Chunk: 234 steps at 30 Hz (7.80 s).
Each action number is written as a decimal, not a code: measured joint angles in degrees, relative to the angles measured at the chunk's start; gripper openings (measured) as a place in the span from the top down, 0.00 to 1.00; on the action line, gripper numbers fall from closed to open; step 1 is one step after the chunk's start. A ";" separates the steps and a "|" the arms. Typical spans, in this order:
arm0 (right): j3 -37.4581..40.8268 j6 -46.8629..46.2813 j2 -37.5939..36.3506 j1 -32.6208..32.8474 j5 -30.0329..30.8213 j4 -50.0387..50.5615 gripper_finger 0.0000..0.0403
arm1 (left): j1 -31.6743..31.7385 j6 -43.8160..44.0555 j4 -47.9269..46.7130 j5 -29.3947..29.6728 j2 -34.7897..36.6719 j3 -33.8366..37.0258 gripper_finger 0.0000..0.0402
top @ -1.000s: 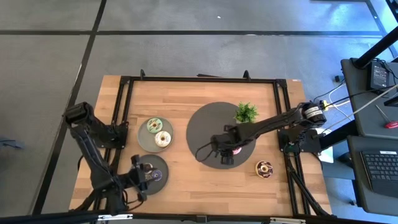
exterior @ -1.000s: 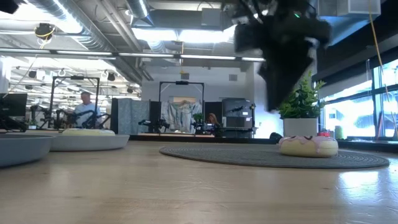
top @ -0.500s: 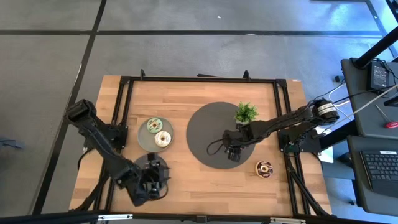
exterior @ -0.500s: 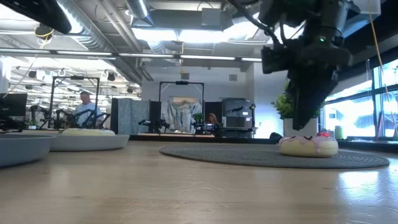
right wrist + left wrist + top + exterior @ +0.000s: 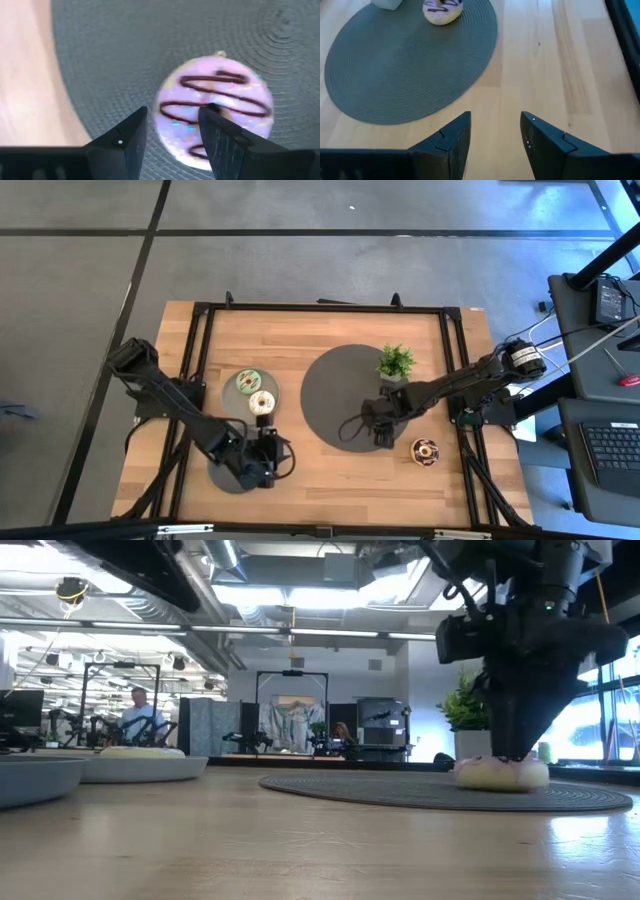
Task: Pick & Place donuts
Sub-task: Put the big purple donut on the light gray plate
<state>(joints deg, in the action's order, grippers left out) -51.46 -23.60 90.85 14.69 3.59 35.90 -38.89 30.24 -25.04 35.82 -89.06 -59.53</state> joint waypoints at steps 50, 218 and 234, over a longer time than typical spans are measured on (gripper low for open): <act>-31.94 40.77 18.02 -8.51 -5.55 -3.29 0.94 | 4.09 8.92 -19.80 -20.55 0.70 0.00 0.58; 11.89 23.94 -24.98 -7.17 12.85 -28.78 0.61 | 16.50 51.88 -36.46 -13.01 18.34 21.90 0.96; 11.89 23.85 -24.98 -7.17 12.81 -27.81 0.61 | 16.96 51.66 -35.89 -13.22 13.17 21.92 0.97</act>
<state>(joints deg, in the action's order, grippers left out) -39.57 0.25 65.87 7.51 16.40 8.08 -21.93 81.91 -60.93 22.60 -75.89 -37.60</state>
